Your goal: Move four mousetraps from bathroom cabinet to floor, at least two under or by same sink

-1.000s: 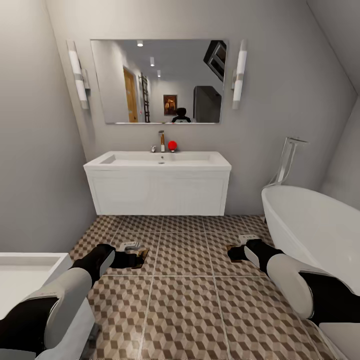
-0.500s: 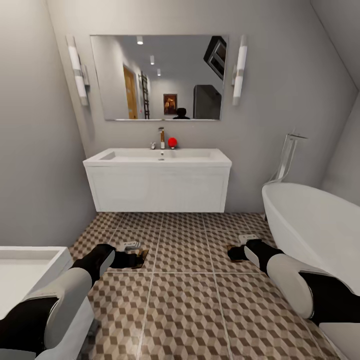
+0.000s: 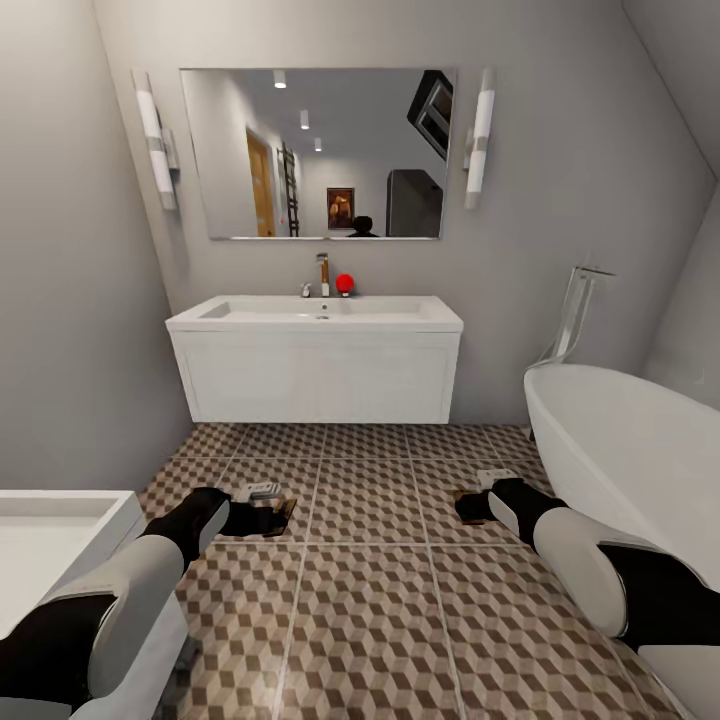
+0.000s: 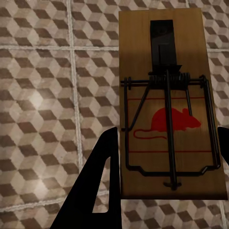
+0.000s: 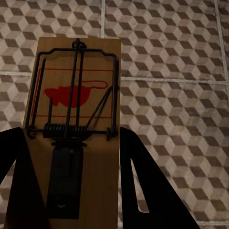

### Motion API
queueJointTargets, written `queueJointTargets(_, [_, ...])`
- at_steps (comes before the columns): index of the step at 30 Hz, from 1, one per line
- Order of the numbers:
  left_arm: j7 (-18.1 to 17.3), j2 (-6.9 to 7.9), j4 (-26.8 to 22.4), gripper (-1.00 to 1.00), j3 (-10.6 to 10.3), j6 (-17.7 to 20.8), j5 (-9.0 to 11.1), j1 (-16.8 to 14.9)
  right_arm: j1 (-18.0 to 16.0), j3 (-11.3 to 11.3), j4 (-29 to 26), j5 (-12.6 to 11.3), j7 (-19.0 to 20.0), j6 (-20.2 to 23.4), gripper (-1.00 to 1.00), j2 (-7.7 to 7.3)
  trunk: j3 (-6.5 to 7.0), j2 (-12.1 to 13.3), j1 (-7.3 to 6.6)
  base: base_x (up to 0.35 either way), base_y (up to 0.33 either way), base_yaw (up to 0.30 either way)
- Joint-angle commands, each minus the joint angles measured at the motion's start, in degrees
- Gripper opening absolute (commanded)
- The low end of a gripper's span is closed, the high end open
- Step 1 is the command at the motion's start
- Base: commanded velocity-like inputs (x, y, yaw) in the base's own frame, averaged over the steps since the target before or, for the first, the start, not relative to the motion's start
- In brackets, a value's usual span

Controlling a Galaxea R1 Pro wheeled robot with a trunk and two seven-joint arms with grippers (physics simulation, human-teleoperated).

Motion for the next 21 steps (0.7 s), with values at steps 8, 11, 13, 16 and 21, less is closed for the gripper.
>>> queueJointTargets(8, [-0.3, -0.08, 0.0, -1.0, 0.5, 0.3, -0.4, 0.0, 0.0, -0.5, 0.0, 0.4, 0.2, 0.2, -1.0, -0.07, -0.06, 0.0, -0.01, 0.025, 0.0, 0.0])
queueJointTargets(11, [-0.3, -0.09, 0.0, -1.0, 0.5, 0.3, -0.4, 0.0, 0.0, -0.5, 0.0, 0.4, 0.2, 0.2, -1.0, -0.09, -0.06, 0.0, -0.01, 0.187, 0.0, 0.0])
queueJointTargets(13, [-0.4, -0.09, 0.0, -1.0, 0.5, 0.3, -0.4, 0.0, 0.0, -0.5, 0.0, 0.4, 0.2, 0.2, -1.0, -0.09, -0.06, 0.0, -0.01, 0.252, 0.0, 0.0])
queueJointTargets(16, [-0.3, -0.1, 0.0, -1.0, 0.5, -0.1, -0.4, 0.0, 0.0, -0.5, 0.0, 0.4, 0.2, 0.2, -1.0, -0.09, -0.06, 0.0, -0.01, 0.284, 0.0, 0.0])
queueJointTargets(21, [-0.3, -0.1, 0.2, -1.0, 0.5, -1.6, -0.5, 0.0, 0.0, -0.5, 0.0, 0.4, 0.2, 0.2, -1.0, -0.1, -0.06, 0.0, -0.01, 0.245, 0.0, 0.0])
